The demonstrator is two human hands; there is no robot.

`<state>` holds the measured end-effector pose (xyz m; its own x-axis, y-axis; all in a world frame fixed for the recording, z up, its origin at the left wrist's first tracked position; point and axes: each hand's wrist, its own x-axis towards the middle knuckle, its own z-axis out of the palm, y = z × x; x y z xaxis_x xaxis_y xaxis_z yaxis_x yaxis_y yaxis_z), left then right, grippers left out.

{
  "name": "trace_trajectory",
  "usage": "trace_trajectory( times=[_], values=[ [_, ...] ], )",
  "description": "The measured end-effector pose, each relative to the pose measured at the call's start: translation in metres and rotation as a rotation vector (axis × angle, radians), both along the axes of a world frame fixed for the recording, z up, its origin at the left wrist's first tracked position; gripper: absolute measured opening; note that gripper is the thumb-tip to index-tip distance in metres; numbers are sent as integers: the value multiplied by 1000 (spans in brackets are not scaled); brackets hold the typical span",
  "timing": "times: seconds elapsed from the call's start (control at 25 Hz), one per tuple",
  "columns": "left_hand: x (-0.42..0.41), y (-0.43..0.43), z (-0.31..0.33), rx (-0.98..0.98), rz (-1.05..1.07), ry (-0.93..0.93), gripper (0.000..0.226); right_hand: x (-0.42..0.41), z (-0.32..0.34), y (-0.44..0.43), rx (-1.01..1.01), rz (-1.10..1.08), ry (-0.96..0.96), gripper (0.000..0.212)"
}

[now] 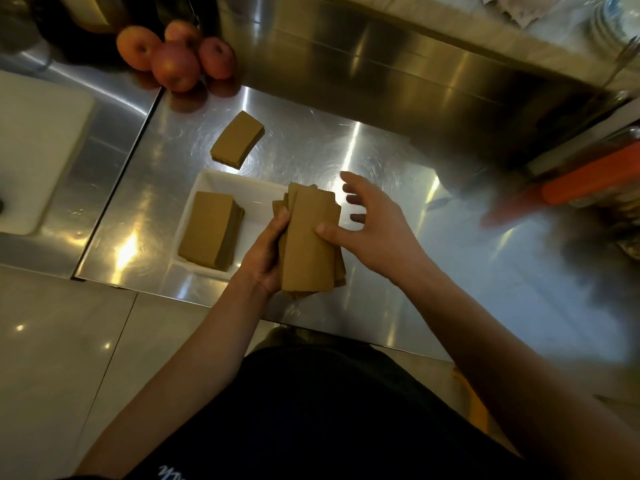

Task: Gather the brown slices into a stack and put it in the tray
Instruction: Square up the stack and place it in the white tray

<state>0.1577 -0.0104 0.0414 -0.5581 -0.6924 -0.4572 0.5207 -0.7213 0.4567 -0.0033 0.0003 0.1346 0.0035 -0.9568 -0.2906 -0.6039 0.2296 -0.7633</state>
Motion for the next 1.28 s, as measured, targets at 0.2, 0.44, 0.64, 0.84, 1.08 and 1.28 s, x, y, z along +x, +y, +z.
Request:
trace_trajectory(
  times=[0.2,0.44,0.64,0.84,1.08,1.28],
  values=[
    [-3,6,19,-37,4,-156,117,-2,-7,18,147,-92,-227,58],
    [-20,11,34,-219,-8,-347,99,-15,-13,27,239,-109,-480,48],
    [-47,21,37,-204,158,-512,58,-36,-17,32,243,-211,-548,43],
    [-71,30,50,-23,269,-654,89,-45,-23,37,276,-328,-667,42],
    [-55,31,56,-88,85,-738,85,-37,-29,36,272,-296,-720,43],
    [-29,9,52,-160,-32,-718,62,-16,-34,19,309,-378,-711,25]
  ],
)
